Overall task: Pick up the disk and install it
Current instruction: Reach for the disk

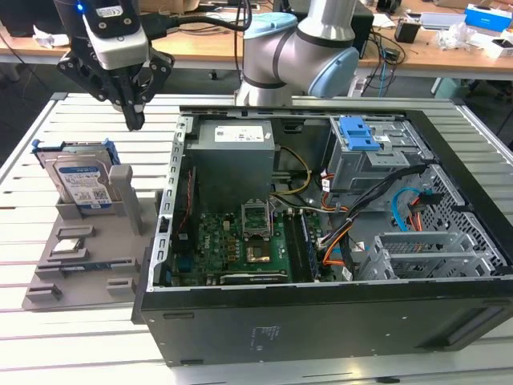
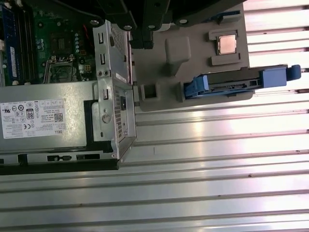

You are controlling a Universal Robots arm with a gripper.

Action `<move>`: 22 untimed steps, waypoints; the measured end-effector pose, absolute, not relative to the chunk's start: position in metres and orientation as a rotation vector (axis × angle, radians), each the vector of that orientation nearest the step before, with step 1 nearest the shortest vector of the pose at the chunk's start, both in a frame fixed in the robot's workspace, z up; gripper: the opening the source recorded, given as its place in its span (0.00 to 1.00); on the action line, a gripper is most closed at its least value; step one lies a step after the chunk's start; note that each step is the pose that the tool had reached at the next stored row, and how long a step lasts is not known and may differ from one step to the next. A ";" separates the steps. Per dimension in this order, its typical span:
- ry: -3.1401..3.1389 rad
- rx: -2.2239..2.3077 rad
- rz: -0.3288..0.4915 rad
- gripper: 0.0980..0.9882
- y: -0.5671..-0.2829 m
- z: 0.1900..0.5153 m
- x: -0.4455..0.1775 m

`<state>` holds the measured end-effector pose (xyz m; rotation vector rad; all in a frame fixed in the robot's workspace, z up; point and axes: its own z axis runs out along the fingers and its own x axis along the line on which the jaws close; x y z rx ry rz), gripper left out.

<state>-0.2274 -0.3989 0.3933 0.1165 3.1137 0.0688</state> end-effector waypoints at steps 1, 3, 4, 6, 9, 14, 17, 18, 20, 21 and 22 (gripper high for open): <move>3.114 0.117 0.069 0.01 -0.399 0.393 -0.229; 3.114 0.117 0.069 0.01 -0.399 0.393 -0.234; 3.114 0.117 0.069 0.01 -0.399 0.393 -0.236; 3.114 0.117 0.069 0.01 -0.399 0.393 -0.241; 3.114 0.117 0.069 0.01 -0.399 0.393 -0.247; 3.114 0.117 0.069 0.01 -0.399 0.393 -0.259; 3.114 0.117 0.069 0.01 -0.399 0.393 -0.264; 3.114 0.116 0.069 0.01 -0.399 0.393 -0.266; 3.114 0.117 0.069 0.01 -0.399 0.393 -0.269; 3.114 0.116 0.069 0.01 -0.399 0.393 -0.271; 3.114 0.117 0.069 0.01 -0.399 0.393 -0.272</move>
